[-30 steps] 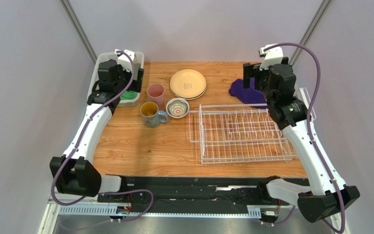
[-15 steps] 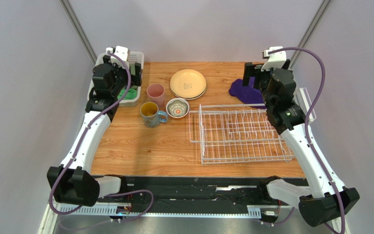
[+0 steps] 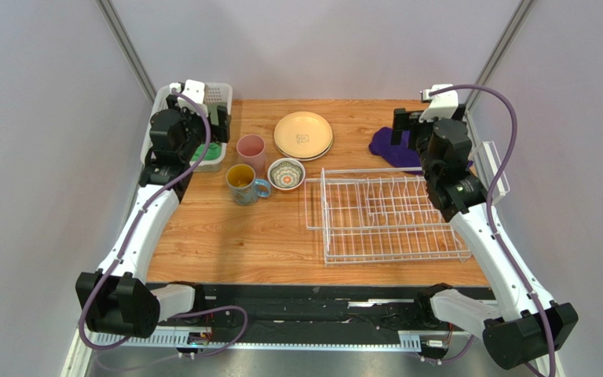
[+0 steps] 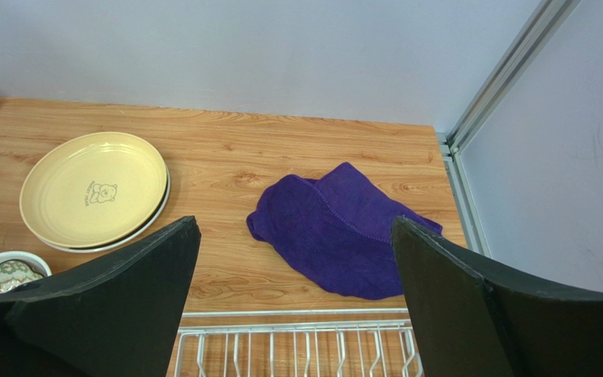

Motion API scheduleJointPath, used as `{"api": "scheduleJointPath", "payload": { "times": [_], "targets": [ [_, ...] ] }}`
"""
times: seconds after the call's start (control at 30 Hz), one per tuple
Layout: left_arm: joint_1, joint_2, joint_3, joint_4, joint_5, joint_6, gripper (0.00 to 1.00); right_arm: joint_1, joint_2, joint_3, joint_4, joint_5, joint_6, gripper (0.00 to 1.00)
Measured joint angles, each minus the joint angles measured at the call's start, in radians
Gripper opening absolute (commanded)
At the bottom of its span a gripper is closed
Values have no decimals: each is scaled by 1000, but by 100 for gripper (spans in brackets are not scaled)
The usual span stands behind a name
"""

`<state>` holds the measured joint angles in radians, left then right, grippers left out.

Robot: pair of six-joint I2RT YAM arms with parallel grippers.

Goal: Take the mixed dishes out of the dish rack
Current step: Reset both arms

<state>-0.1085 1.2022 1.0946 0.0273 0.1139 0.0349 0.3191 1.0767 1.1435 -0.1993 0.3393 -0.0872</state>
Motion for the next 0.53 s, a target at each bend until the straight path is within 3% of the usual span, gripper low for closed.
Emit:
{"api": "scheduleJointPath", "payload": {
  "times": [0.53],
  "targets": [
    [0, -43, -21, 19, 3, 0, 97, 0, -15, -13, 19, 0, -15, 100]
  ]
}}
